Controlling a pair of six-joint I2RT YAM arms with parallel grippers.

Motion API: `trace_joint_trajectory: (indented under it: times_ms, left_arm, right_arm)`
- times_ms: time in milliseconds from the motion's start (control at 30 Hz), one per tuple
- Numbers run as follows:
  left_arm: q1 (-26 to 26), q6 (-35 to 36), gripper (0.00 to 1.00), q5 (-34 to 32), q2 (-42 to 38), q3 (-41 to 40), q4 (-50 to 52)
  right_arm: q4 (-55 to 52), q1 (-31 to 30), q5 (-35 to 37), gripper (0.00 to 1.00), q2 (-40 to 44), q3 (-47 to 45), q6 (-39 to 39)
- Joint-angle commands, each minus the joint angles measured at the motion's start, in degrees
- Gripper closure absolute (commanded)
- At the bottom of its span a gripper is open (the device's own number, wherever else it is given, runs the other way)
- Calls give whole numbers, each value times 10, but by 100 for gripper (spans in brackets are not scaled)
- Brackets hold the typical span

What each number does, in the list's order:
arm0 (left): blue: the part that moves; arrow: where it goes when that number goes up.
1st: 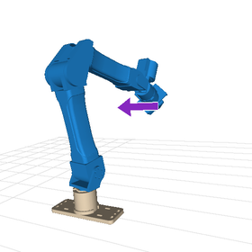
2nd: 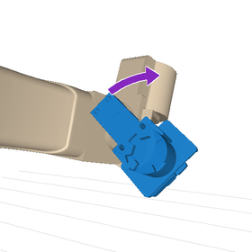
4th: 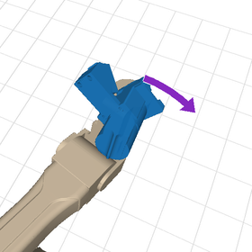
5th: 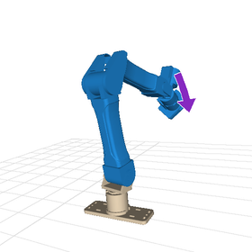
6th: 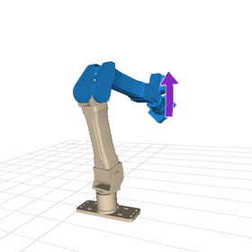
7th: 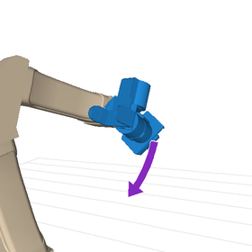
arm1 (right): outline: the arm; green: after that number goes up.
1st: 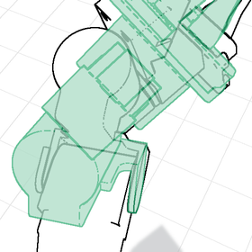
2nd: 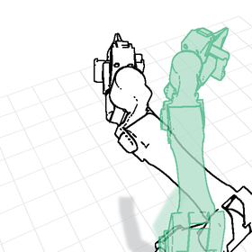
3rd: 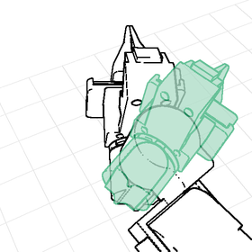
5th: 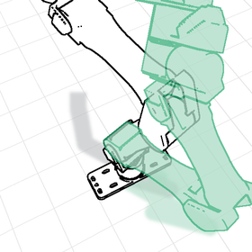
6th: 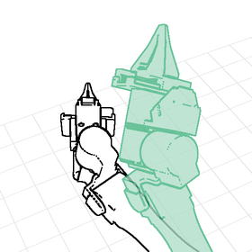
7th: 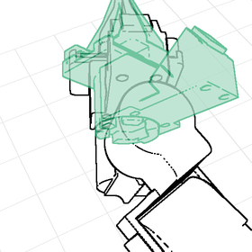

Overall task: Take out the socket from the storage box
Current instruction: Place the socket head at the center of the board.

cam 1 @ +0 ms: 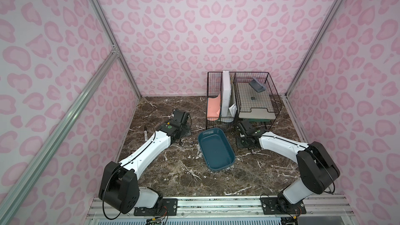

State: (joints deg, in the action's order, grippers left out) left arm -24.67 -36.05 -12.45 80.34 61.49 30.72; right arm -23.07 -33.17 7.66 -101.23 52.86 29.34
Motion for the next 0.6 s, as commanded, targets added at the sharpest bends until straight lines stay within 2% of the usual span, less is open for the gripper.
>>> trace_joint_trajectory:
  times_ms: [0,433,567]
  left_arm:
    - [0,0,59,-10,-1,4,7]
    - [0,4,59,-13,-4,7,12]
    - [0,4,59,-13,-4,7,12]
  right_arm:
    - [29,10,-5,97,-8,-9,-4]
    - [29,26,-17,95,-34,-6,-1]
    - [26,26,-12,87,-36,-5,2]
